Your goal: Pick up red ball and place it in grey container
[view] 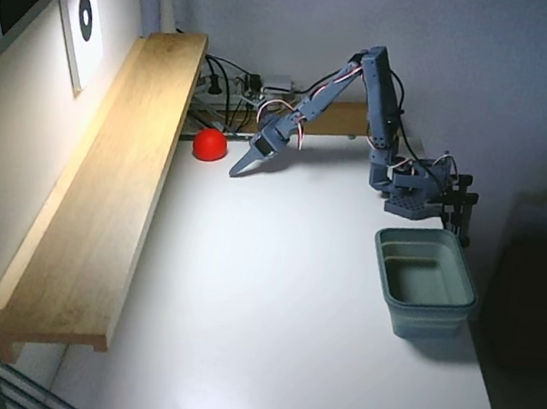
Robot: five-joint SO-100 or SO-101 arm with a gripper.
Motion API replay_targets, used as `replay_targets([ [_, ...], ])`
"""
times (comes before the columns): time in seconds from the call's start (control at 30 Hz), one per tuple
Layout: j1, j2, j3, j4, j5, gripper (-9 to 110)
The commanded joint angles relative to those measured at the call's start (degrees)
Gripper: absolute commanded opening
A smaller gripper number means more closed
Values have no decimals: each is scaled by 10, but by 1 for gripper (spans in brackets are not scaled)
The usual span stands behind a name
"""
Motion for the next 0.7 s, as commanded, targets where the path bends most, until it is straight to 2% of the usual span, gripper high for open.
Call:
replay_targets([
  [0.0, 17, 8, 2, 2, 4, 38],
  [0.27, 27, -2, -12, 6, 4, 38],
  [0.67, 27, -101, -161, 56, 4, 38],
])
